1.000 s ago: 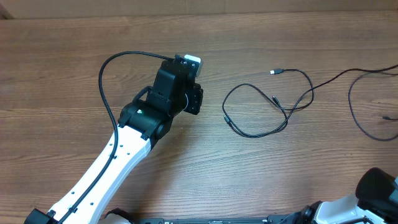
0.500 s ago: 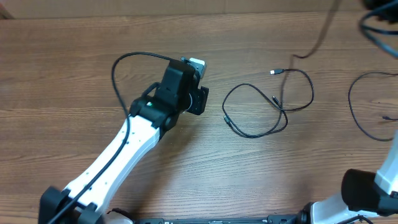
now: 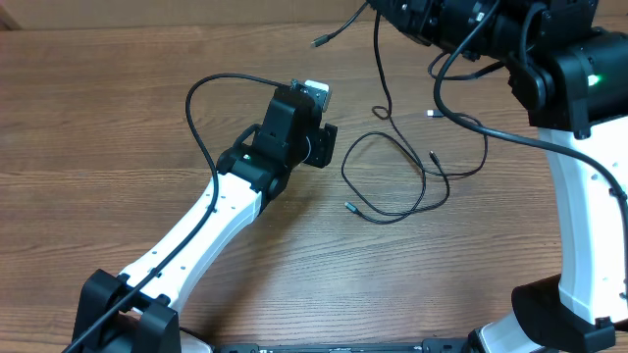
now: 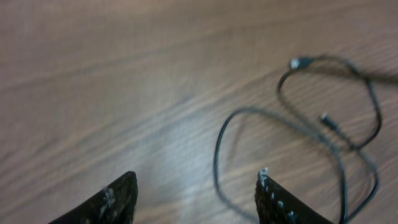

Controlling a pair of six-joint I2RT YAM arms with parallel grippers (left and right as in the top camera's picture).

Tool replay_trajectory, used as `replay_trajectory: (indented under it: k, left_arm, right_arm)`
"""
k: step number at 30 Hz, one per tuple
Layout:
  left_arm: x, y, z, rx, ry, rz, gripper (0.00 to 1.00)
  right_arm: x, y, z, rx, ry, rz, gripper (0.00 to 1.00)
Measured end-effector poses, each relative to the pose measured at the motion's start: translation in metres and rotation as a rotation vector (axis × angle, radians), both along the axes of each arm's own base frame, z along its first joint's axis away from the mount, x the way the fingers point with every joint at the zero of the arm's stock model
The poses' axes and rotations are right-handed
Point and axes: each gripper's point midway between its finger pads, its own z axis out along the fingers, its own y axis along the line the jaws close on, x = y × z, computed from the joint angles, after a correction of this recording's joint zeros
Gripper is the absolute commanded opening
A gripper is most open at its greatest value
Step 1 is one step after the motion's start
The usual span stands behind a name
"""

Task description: Untangle cables

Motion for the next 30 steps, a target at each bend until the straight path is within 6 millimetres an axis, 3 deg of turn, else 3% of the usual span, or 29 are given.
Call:
replay_trajectory:
  k: [8, 12, 16, 24, 30]
  left_arm:
    - [0.006, -0.031, 0.027, -0.095, -0.108, -0.072, 0.62]
    - [-0.008, -0.058, 0.033, -0.116, -0.126, -0.152, 0.62]
    - [-0.026, -0.081, 0.033, -0.105, -0.134, -0.228, 0.62]
    - [-0.031, -0.088, 0.033, -0.093, -0.143, -0.255, 0.55]
    - [-0.028, -0.084, 0.033, -0.072, -0.156, -0.233, 0.6]
  right_arm:
    - [-0.002, 0.008, 0.001, 0.007, 0.0, 0.011, 0.04]
    - [0.007, 0.009, -0.001, 0.011, -0.003, -0.001, 0.04]
    - [0.025, 0.011, -0.016, 0.0, 0.02, -0.021, 0.04]
    - [0.03, 0.015, -0.023, 0.009, 0.055, -0.025, 0.04]
    - [0.017, 0.026, -0.025, 0.052, 0.116, 0.039, 0.04]
